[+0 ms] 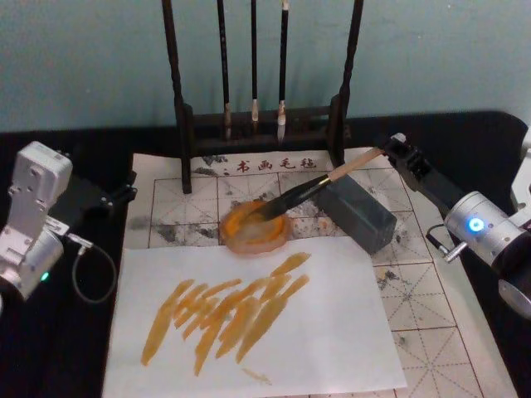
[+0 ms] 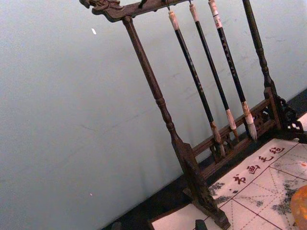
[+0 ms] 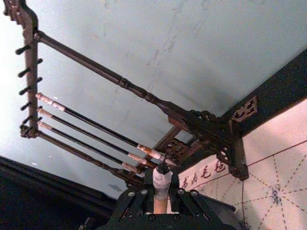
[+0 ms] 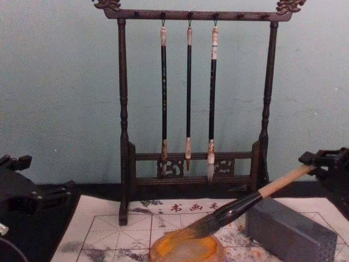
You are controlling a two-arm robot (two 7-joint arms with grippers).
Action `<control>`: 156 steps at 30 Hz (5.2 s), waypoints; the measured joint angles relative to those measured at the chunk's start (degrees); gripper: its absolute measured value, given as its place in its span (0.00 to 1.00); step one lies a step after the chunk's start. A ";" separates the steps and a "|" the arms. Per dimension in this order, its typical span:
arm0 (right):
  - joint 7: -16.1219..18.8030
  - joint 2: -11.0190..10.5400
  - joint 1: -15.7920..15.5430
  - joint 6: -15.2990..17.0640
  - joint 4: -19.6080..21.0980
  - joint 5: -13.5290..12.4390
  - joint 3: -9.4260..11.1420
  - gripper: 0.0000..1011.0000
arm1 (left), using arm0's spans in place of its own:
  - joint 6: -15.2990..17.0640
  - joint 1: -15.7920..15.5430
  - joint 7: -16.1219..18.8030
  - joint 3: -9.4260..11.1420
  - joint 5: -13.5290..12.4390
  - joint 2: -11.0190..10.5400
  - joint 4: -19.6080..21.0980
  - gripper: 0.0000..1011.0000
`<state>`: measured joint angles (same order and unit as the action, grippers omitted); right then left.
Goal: Pick up the brush from the inkstone, write on the paper, then place the brush back to its original position.
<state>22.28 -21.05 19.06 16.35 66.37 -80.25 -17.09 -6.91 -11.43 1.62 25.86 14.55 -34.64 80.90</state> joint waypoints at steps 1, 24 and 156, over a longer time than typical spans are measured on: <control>0.04 -0.14 -0.05 0.02 0.15 -0.12 -0.05 0.20 | 0.00 0.00 0.00 0.00 0.00 0.00 0.00 0.99; 0.17 -7.35 -4.24 1.37 8.79 -4.42 -0.90 0.20 | 0.00 0.00 0.00 0.00 0.00 0.00 0.00 0.99; 4.89 -23.47 -3.44 -1.21 11.69 -9.10 -15.68 0.20 | 0.00 0.00 0.00 0.00 0.00 0.00 0.00 0.99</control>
<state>27.17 -44.52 15.63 15.14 78.06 -89.35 -32.77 -6.91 -11.43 1.62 25.86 14.55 -34.65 80.90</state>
